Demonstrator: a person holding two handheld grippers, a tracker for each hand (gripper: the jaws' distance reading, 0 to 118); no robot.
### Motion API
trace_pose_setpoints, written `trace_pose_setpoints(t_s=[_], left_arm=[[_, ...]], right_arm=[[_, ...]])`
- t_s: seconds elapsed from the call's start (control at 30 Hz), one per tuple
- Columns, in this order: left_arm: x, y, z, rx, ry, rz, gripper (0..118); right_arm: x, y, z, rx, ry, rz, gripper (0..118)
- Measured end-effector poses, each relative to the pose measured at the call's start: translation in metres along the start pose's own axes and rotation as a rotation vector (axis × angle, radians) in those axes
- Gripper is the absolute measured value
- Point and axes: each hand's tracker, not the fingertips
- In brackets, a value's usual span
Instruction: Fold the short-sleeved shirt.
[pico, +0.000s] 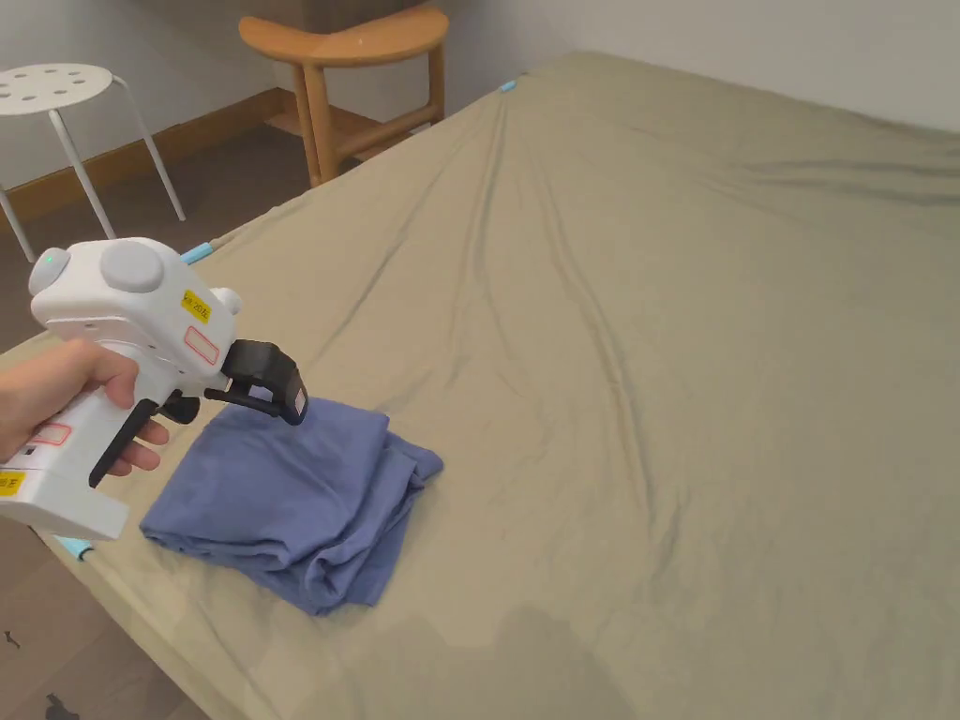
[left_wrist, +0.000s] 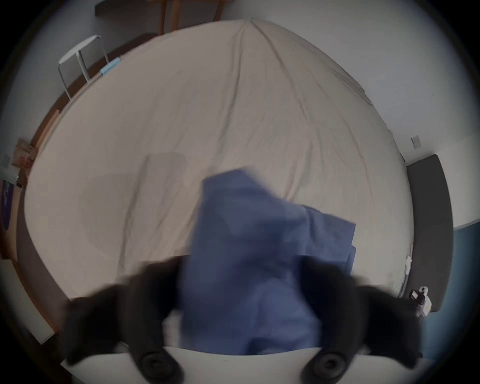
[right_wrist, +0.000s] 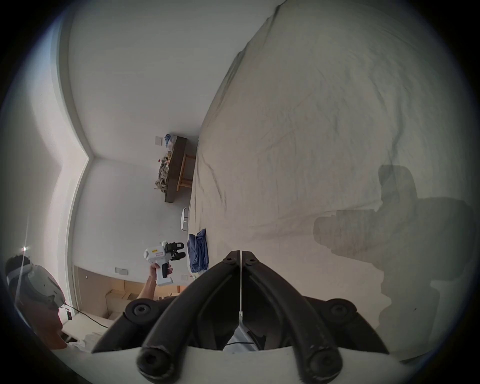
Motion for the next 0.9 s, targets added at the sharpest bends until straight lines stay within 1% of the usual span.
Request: trace_pose_setpoints(t_s=[0.07, 0.1, 0.13, 0.17, 0.2, 0.23, 0.3, 0.33, 0.37, 0.4, 0.47, 0.5, 0.53, 0.57, 0.63, 0.67, 0.7, 0.73, 0.77, 0.8, 0.83, 0.9], left_arm=[[0.02, -0.004, 0.017, 0.062, 0.099, -0.08, 118], [0.039, -0.009, 0.026, 0.081, 0.12, -0.106, 117], [0.055, -0.015, 0.032, 0.094, 0.067, -0.097, 110], [0.073, -0.02, 0.038, 0.085, -0.018, -0.058, 84], [0.094, -0.026, 0.042, 0.109, -0.081, -0.039, 35], [0.126, -0.035, 0.043, 0.152, -0.146, -0.038, 0], [0.198, -0.06, 0.05, 0.261, -0.189, -0.111, 0], [0.242, -0.07, 0.052, 0.252, -0.236, -0.133, 0], [0.283, -0.082, 0.054, 0.25, -0.309, -0.168, 0], [0.326, -0.096, 0.059, 0.282, -0.357, -0.216, 0], [0.398, -0.116, 0.069, 0.374, -0.385, -0.286, 0], [0.426, -0.123, 0.075, 0.413, -0.411, -0.275, 0], [0.457, -0.131, 0.083, 0.439, -0.451, -0.294, 0], [0.485, -0.136, 0.09, 0.504, -0.468, -0.298, 0], [0.527, -0.148, 0.108, 0.6, -0.433, -0.365, 0], [0.541, -0.156, 0.117, 0.677, -0.424, -0.377, 0], [0.555, -0.155, 0.12, 0.758, -0.431, -0.45, 0], [0.564, -0.162, 0.122, 0.846, -0.419, -0.475, 0], [0.573, -0.166, 0.124, 0.891, -0.387, -0.474, 0], [0.579, -0.167, 0.127, 0.855, -0.346, -0.489, 0], [0.586, -0.17, 0.133, 0.839, -0.363, -0.478, 0], [0.59, -0.17, 0.141, 0.863, -0.352, -0.512, 0]], right_arm=[[0.0, 0.003, 0.011, 0.008, 0.024, 0.038, 0], [-0.001, 0.005, 0.017, 0.014, 0.014, 0.053, 0], [-0.003, 0.007, 0.021, 0.024, 0.016, 0.083, 0], [-0.008, 0.011, 0.027, 0.052, 0.0, 0.129, 0], [-0.012, 0.016, 0.033, 0.083, -0.031, 0.155, 0], [-0.019, 0.021, 0.04, 0.117, -0.076, 0.205, 0], [-0.039, 0.033, 0.052, 0.188, -0.203, 0.336, 0], [-0.048, 0.043, 0.058, 0.222, -0.268, 0.392, 0], [-0.062, 0.051, 0.064, 0.266, -0.364, 0.441, 0], [-0.077, 0.059, 0.068, 0.309, -0.41, 0.519, 0], [-0.095, 0.082, 0.074, 0.399, -0.47, 0.624, 0], [-0.104, 0.092, 0.077, 0.463, -0.509, 0.638, 0], [-0.119, 0.101, 0.08, 0.527, -0.568, 0.669, 0], [-0.132, 0.111, 0.082, 0.583, -0.614, 0.714, 0], [-0.158, 0.124, 0.082, 0.673, -0.669, 0.779, 0], [-0.166, 0.132, 0.085, 0.699, -0.675, 0.794, 0], [-0.173, 0.138, 0.087, 0.739, -0.703, 0.806, 0], [-0.181, 0.141, 0.087, 0.757, -0.719, 0.831, 0], [-0.186, 0.145, 0.089, 0.768, -0.73, 0.843, 0], [-0.187, 0.147, 0.091, 0.766, -0.722, 0.842, 0], [-0.189, 0.149, 0.095, 0.768, -0.718, 0.849, 0], [-0.194, 0.148, 0.101, 0.786, -0.719, 0.863, 0]])
